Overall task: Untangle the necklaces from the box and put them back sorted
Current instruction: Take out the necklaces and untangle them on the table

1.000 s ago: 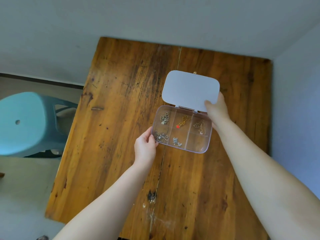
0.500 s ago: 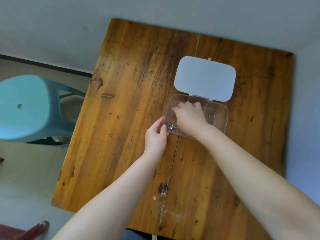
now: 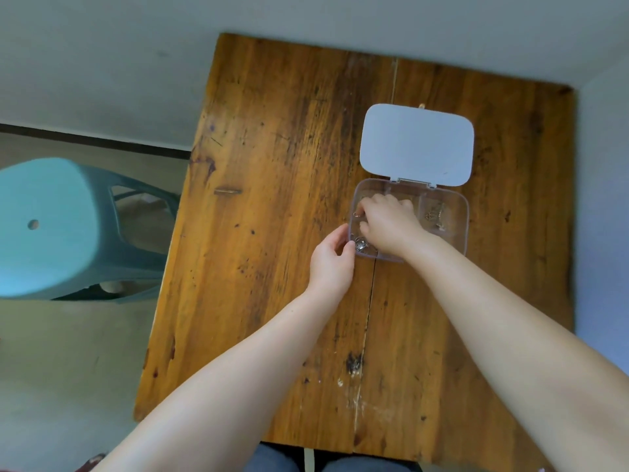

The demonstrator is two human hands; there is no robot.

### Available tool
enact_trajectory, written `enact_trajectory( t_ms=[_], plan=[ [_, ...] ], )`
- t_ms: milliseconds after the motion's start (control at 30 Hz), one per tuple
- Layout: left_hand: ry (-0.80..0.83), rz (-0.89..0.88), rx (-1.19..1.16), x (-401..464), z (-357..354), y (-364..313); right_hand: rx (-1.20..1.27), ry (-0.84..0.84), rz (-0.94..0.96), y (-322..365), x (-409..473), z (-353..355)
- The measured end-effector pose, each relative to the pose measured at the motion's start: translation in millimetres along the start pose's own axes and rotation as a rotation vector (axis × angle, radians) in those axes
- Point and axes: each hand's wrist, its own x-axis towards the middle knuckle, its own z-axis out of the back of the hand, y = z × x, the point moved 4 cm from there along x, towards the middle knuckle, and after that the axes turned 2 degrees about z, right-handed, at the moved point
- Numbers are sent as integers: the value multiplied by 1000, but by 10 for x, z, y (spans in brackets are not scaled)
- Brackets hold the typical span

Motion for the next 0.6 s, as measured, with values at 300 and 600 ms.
enact_trajectory(
  t_ms=[300,600],
  plan=[
    [96,-172,203,-29,121,-268,743,-183,-5,60,-403,561],
    [553,-271,457,-147,914,-740,2029,-24,-2,544,-1026,485]
  ],
)
